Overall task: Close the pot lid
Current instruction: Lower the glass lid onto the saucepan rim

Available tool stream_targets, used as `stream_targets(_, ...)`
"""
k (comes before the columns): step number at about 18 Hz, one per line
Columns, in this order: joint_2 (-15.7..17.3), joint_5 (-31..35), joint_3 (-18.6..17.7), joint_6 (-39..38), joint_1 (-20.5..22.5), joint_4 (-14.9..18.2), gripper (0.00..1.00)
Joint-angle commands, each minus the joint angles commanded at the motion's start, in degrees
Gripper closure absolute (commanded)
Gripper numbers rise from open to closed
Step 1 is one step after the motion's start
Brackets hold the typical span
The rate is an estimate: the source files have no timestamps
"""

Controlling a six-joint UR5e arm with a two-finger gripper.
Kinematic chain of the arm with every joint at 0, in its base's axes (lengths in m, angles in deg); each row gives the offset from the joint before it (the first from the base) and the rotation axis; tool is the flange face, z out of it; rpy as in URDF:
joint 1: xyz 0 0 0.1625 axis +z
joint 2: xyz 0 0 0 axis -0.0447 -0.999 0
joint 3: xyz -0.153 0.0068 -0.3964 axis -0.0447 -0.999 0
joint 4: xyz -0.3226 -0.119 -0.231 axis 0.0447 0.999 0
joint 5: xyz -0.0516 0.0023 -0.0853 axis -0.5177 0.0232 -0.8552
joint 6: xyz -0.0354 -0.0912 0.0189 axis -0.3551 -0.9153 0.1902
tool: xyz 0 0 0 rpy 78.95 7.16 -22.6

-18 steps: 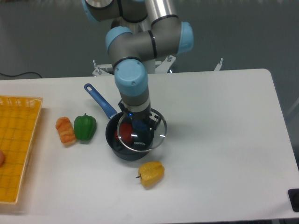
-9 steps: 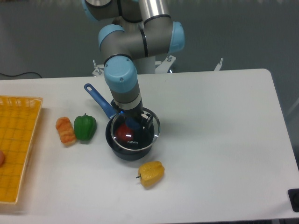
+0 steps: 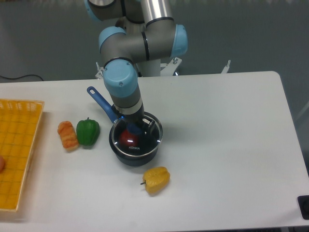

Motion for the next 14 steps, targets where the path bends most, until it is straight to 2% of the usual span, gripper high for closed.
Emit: stream_targets(14,-0.7,0.53,0.44,-0.79,-0.09,-0.09,0.4)
